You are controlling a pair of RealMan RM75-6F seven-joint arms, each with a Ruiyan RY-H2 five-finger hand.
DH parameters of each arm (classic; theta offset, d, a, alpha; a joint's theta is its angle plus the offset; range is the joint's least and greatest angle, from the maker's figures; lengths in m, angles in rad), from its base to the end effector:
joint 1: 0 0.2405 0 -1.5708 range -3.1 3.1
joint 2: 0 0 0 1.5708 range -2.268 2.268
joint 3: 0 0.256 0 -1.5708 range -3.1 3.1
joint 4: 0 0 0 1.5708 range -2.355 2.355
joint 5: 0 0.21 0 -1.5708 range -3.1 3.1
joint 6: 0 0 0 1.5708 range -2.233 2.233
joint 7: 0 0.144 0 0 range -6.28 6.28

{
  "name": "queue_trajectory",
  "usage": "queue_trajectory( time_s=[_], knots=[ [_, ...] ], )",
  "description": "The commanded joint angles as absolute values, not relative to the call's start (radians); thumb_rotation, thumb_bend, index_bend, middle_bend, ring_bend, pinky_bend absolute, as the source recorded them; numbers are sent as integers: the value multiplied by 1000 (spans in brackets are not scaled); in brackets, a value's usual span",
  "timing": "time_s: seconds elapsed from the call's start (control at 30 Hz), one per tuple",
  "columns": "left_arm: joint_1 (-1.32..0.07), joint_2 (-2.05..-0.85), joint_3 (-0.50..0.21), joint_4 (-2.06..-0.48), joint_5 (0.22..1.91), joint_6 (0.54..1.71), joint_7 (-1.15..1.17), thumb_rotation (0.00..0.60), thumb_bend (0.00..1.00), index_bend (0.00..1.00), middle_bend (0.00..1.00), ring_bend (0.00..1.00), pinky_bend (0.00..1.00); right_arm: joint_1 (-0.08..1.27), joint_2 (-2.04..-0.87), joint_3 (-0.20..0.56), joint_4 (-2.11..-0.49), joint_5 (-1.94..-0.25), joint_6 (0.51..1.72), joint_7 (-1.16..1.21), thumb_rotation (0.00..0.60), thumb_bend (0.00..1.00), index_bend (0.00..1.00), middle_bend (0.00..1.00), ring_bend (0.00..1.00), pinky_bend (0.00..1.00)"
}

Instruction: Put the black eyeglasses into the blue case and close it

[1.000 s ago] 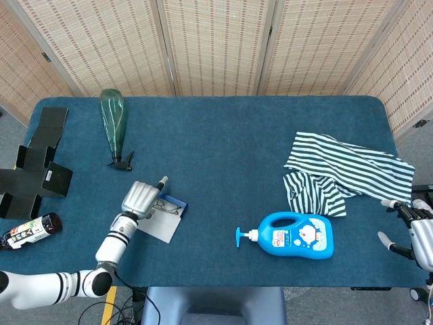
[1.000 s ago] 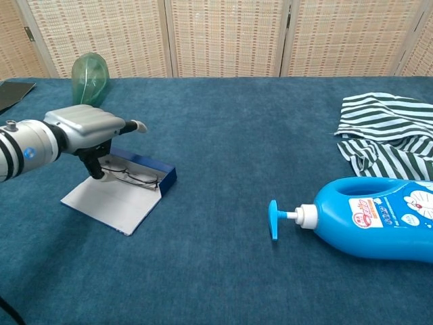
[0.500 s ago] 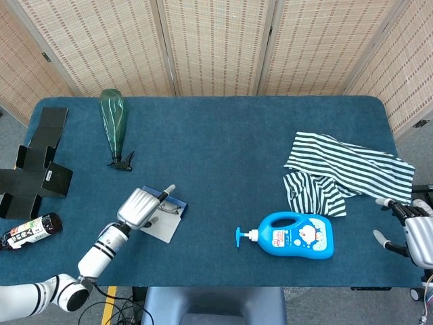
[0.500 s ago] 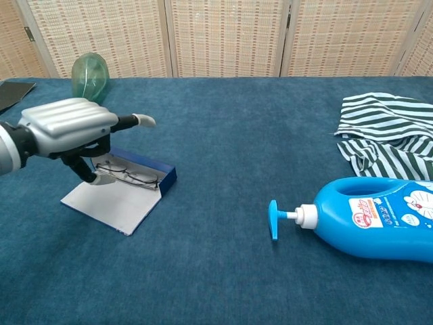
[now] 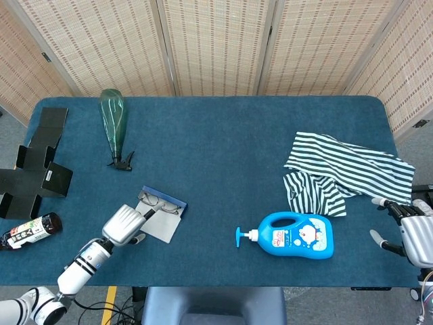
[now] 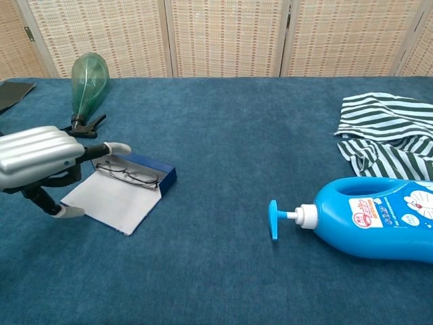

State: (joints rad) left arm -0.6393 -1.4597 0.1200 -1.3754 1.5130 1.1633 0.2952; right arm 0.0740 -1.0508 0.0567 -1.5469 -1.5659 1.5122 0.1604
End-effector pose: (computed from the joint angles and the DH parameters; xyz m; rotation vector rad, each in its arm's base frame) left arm -0.2164 0.2853 0.0027 -2.1009 -0.5245 -0.8159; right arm -0.3191 -0.1800 0.1885 1.4035 -0.8799 0.9743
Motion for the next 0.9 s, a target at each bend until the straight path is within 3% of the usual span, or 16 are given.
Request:
queue_trajectory(
  time_s=[0.03,0.9],
  knots=[
    [-630,-1486,115,-1339,1520,1145,287,600,251,103,971,966,1000,75,-1050,56,-1549,-1566,1511,158,600,238,262,389,451,391],
    [-616,-1568,54,-1247,1491,1051,304,600,251,102,971,966,1000,68,-1043,55,-1554,-1558,1519,151,600,238,262,389,451,391]
  ],
)
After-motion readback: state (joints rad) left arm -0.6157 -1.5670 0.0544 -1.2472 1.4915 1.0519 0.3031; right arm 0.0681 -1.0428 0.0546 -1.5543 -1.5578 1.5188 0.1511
